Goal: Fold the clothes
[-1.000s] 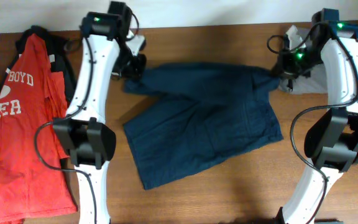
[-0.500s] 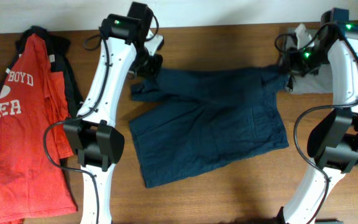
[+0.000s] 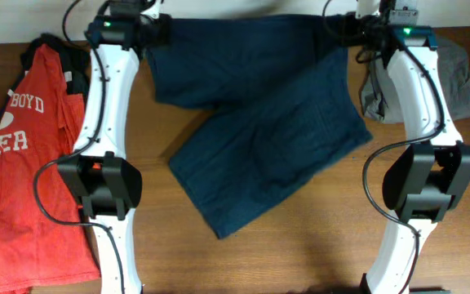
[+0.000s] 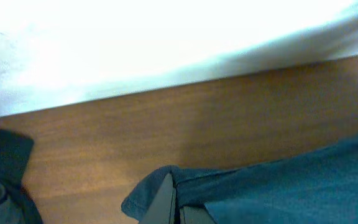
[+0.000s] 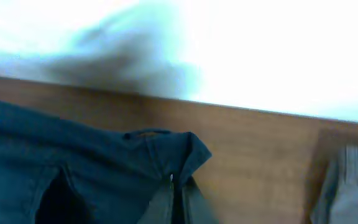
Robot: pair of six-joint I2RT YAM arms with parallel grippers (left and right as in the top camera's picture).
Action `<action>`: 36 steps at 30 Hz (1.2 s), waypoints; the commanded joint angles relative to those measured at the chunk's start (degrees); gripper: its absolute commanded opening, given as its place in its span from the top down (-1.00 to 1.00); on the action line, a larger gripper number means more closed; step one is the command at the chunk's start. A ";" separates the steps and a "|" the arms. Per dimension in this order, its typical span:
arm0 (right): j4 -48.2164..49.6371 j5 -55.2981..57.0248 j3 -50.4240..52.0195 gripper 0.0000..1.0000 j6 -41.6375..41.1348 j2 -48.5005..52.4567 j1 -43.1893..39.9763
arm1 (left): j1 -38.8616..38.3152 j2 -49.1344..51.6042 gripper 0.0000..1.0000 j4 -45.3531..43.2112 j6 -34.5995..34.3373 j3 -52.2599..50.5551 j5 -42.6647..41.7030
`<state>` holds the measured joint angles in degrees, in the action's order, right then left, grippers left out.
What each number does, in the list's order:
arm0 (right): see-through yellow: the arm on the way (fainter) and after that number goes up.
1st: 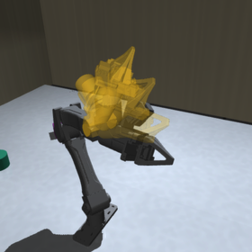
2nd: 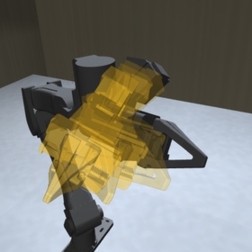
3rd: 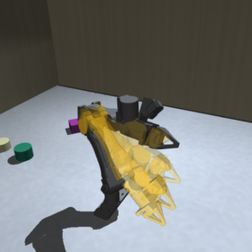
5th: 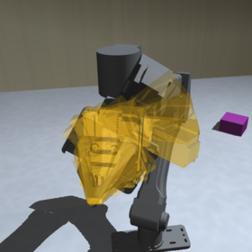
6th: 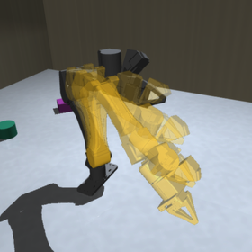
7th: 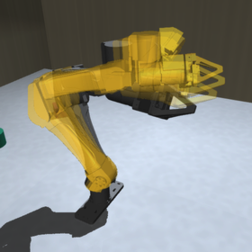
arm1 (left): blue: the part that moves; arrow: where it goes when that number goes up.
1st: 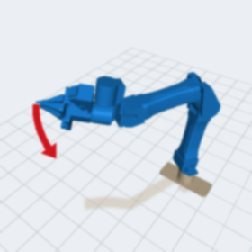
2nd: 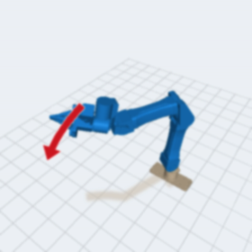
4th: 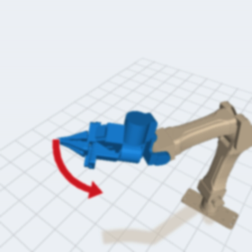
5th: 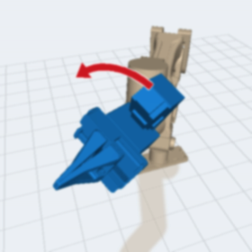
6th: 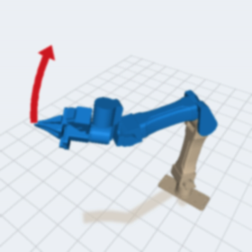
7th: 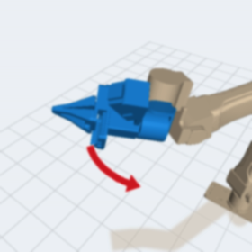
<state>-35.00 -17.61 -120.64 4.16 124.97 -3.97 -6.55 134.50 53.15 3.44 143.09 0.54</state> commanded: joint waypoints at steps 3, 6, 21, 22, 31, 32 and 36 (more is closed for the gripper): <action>0.48 5.01 -0.72 0.92 -1.66 -1.66 -2.38 | 3.89 -0.79 0.99 -2.23 0.94 0.37 0.28; -3.56 4.31 -1.46 0.92 -1.66 -1.88 -3.30 | 3.17 -1.60 1.00 2.56 0.90 1.38 0.28; -16.83 4.13 -2.58 0.92 -1.18 -1.84 -7.37 | -11.56 -11.23 0.91 37.64 -0.02 1.20 -1.03; -16.83 4.13 -2.58 0.92 -1.18 -1.84 -7.37 | -12.50 -11.19 0.91 39.08 -0.02 0.79 -1.66; -16.37 4.15 -2.58 0.92 -1.18 -1.81 -7.37 | -20.94 -11.19 0.90 35.08 -0.20 -21.38 -7.72; -16.24 4.15 -2.58 0.92 -1.20 -1.81 -7.39 | -21.84 -11.19 0.90 34.45 -0.20 -23.91 -8.41; -15.56 4.15 -2.58 0.92 -1.22 -1.73 -7.37 | -25.24 -11.19 0.90 34.25 0.61 -28.30 -11.41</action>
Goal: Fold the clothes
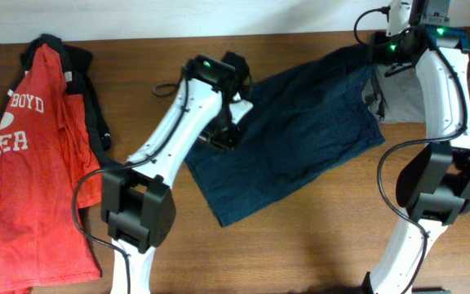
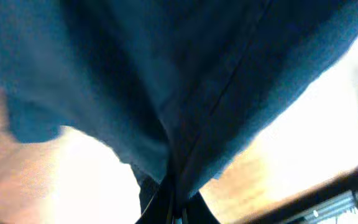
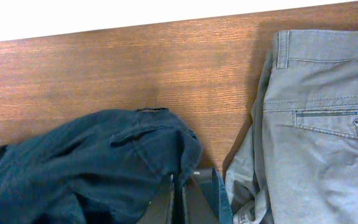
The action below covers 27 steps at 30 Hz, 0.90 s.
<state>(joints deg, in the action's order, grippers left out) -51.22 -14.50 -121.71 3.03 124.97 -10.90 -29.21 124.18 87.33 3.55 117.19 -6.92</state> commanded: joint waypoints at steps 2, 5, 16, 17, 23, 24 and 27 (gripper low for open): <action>0.81 1.05 -1.51 0.92 -0.09 -1.70 -0.44 | -5.11 -0.87 0.86 0.09 3.74 -4.17 -6.32; 0.85 1.07 -1.51 0.93 -0.09 -1.70 -0.46 | -8.50 -0.87 0.67 0.11 5.25 -7.08 -6.38; 0.81 1.05 -1.51 0.92 -0.11 -1.70 -0.44 | -12.33 -0.87 0.65 -1.88 5.57 -19.30 -8.90; 0.66 1.03 -1.51 0.92 -0.11 -1.70 -0.44 | -12.33 -0.90 0.64 -2.16 5.57 -19.28 -8.68; -1.64 0.94 -1.53 0.63 -0.11 -1.73 -0.44 | -9.25 -3.98 0.49 -1.46 5.55 -15.63 -7.21; -2.23 0.59 -1.53 0.73 -0.11 -1.73 -0.44 | -8.50 -4.92 0.46 -1.14 5.55 -14.56 -7.21; -5.49 -2.97 -1.53 0.92 -0.13 -1.75 -0.46 | -4.70 -10.56 0.31 -1.25 5.57 -9.94 -7.21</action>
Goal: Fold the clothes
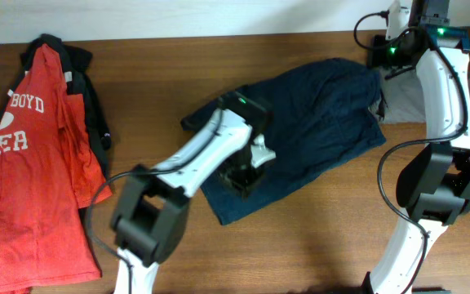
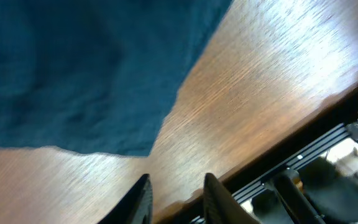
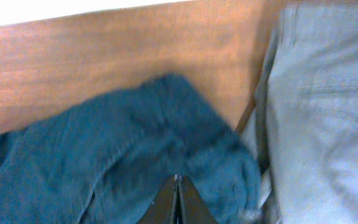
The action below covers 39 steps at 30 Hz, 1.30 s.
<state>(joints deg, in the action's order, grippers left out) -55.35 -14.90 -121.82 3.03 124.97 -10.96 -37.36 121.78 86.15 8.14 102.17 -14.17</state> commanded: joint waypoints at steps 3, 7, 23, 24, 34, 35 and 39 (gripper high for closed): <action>-6.69 -3.69 -1.42 0.92 -0.11 -1.77 -0.39 | 8.15 -13.20 -0.09 -3.21 0.42 6.69 0.22; -10.47 -3.02 -1.40 0.18 -3.41 -1.77 -0.24 | 11.72 -13.16 -0.22 -6.25 -2.73 6.62 -2.49; -4.76 26.01 -1.40 -0.56 -33.62 -1.25 9.07 | 3.45 -7.50 -0.46 -29.57 -42.12 -7.52 -4.46; -4.70 25.92 -1.40 -0.56 -33.86 -0.81 9.03 | 2.62 -7.45 -0.46 -30.84 -43.98 -8.28 -2.97; -3.23 25.90 -1.29 -0.54 -33.97 2.12 8.85 | 0.72 -7.06 -0.30 -38.84 -51.21 -14.95 10.88; -2.86 25.88 -1.29 -0.52 -33.99 2.12 8.72 | 0.50 -6.56 -0.27 -39.98 -49.90 -15.15 11.89; -2.21 25.88 -1.27 -0.44 -33.97 2.19 8.24 | -0.22 -3.02 -0.10 -42.25 -47.06 -15.15 12.59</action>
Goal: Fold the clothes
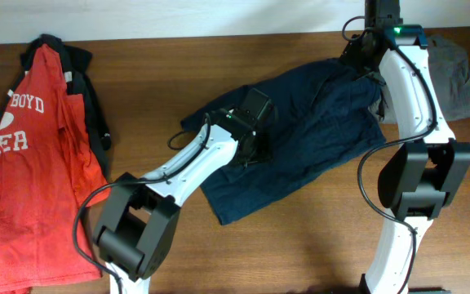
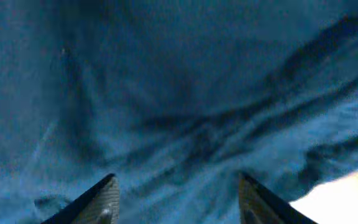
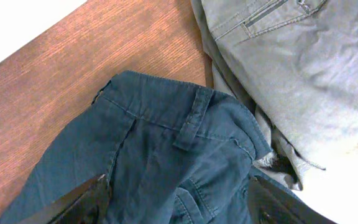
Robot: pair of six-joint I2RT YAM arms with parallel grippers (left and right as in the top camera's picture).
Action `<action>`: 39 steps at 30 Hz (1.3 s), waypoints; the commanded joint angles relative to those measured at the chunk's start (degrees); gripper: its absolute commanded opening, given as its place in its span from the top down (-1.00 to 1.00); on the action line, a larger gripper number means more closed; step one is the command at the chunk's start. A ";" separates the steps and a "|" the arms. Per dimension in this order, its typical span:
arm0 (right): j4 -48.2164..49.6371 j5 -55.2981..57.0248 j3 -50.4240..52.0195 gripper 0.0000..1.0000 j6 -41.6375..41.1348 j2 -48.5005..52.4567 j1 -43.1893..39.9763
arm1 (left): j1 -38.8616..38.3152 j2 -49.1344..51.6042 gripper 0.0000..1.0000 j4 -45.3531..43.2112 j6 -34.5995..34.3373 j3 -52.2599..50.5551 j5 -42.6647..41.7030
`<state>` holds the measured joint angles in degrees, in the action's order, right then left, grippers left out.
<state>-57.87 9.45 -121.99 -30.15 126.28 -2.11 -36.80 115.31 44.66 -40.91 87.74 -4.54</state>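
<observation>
Navy shorts (image 1: 300,139) lie folded in half slantwise across the middle of the wooden table (image 1: 317,253), waistband end at the back right. My left gripper (image 2: 179,202) is open just above the shorts' left half, and navy cloth (image 2: 185,93) fills its view with nothing between the fingers. My right gripper (image 3: 179,202) hangs open above the waistband corner (image 3: 191,118), also holding nothing. The shorts' corner lies against grey trousers.
Grey trousers (image 3: 303,56) lie at the back right, touching the shorts, and show in the overhead view as grey trousers (image 1: 455,73). A red printed T-shirt (image 1: 31,163) on a dark garment covers the table's left side. The table's back edge meets a white wall.
My right gripper was shut on the waistband corner; it is open now, higher above it. My left gripper, open over the shorts' front edge then, is now over the cloth farther back.
Both grippers were shut on the waistband corners at the table's back, the shorts spread wide. Then the left held its corner over the middle, the shorts doubled over. Then the left was open with the fold lying flat. Now the right has let go too.
</observation>
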 commanded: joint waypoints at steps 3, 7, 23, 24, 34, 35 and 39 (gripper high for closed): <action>0.46 1.55 -1.07 -0.39 -0.46 0.87 -0.63 | -0.81 5.38 0.11 -1.88 1.99 -0.70 2.75; 1.14 1.53 -1.07 -0.38 -0.15 0.87 -0.66 | -0.83 5.35 0.25 -4.37 10.56 -0.20 -1.53; -1.29 -3.02 -1.01 -0.38 2.47 1.75 -0.52 | -1.29 6.12 0.05 4.72 56.26 4.76 -1.62; -1.27 -3.74 -1.01 -0.37 2.45 2.38 -0.48 | -1.29 6.45 0.04 4.46 56.24 4.76 -1.05; -1.62 -8.22 -0.92 0.32 2.51 6.29 -0.55 | -1.14 8.46 0.35 2.91 53.31 4.76 5.53; -1.97 -8.22 -0.92 0.48 2.80 6.32 -0.55 | -1.14 8.46 0.47 2.89 52.92 4.76 6.45; -3.21 -8.39 -0.94 0.92 3.32 5.84 -0.55 | -0.90 8.46 0.99 2.56 48.39 4.79 10.36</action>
<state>-60.27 1.37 -122.04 -27.14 133.05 -2.48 -38.02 123.15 47.48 11.70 91.55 0.80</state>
